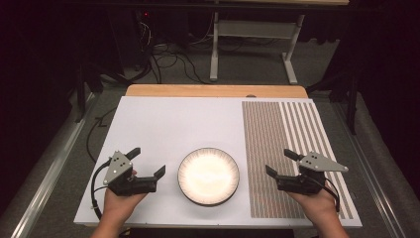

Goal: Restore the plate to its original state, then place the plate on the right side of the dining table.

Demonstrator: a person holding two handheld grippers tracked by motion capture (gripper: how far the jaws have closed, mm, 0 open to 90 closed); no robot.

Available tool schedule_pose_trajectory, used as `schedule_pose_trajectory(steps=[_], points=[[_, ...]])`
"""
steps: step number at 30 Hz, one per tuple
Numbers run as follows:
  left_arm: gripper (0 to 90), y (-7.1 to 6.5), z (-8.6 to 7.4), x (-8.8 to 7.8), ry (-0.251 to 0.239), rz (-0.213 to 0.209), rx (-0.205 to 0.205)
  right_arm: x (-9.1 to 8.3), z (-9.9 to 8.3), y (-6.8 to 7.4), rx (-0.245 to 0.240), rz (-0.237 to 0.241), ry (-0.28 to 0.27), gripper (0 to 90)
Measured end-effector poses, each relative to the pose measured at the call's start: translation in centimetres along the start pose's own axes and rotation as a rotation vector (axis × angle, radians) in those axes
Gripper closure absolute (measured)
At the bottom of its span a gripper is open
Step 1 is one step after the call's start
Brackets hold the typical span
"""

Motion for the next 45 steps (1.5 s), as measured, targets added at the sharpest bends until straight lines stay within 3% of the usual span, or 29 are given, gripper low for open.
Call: schedule_pose_trajectory(steps=[11,14,15,16,18,26,31,38,45], points=[[0.6,0.1,0.4,-0.4,-0.019,0.003,-0.015,2.9,-0.1,1.7,-0.025,0.056,0.056,30.6],[0.6,-0.1,0.1,-0.7,-0.013,0.007,-0.009,3.5,-0.3,2.2,-0.025,0.081,0.072,42.8],[0.6,-0.1,0.1,-0.7,-0.013,0.007,-0.009,3.5,-0.3,2.2,-0.025,0.081,0.072,42.8],[0.6,0.1,0.0,-0.7,-0.015,0.006,-0.024,4.0,-0.3,2.5,-0.023,0.102,0.088,52.3],[0.4,0.4,-0.1,-0.6,-0.009,0.001,-0.028,4.2,-0.4,2.6,-0.03,0.107,0.1,58.4],[0.3,0.4,-0.1,-0.7,-0.008,-0.003,-0.022,5.0,-0.4,3.0,-0.04,0.127,0.132,74.3],[0.3,0.1,0.0,-0.7,-0.01,0.0,-0.011,5.4,-0.9,4.0,-0.066,0.166,0.186,88.4],[0.3,0.1,0.0,-0.7,-0.007,0.001,-0.005,5.7,-1.3,4.9,-0.098,0.205,0.221,90.0],[0.2,0.0,0.2,-0.7,-0.015,0.001,-0.004,6.3,-1.6,5.9,-0.134,0.214,0.258,90.0]])
Point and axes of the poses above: each handheld gripper's, and its own axes: x roughly forward along the jaws, z roughly out of its top, y roughly to its left, the point moved 6 cm from there along x, roughly forward along the jaws, and after that the axes turned 3 degrees about z, right-handed, at the moved point
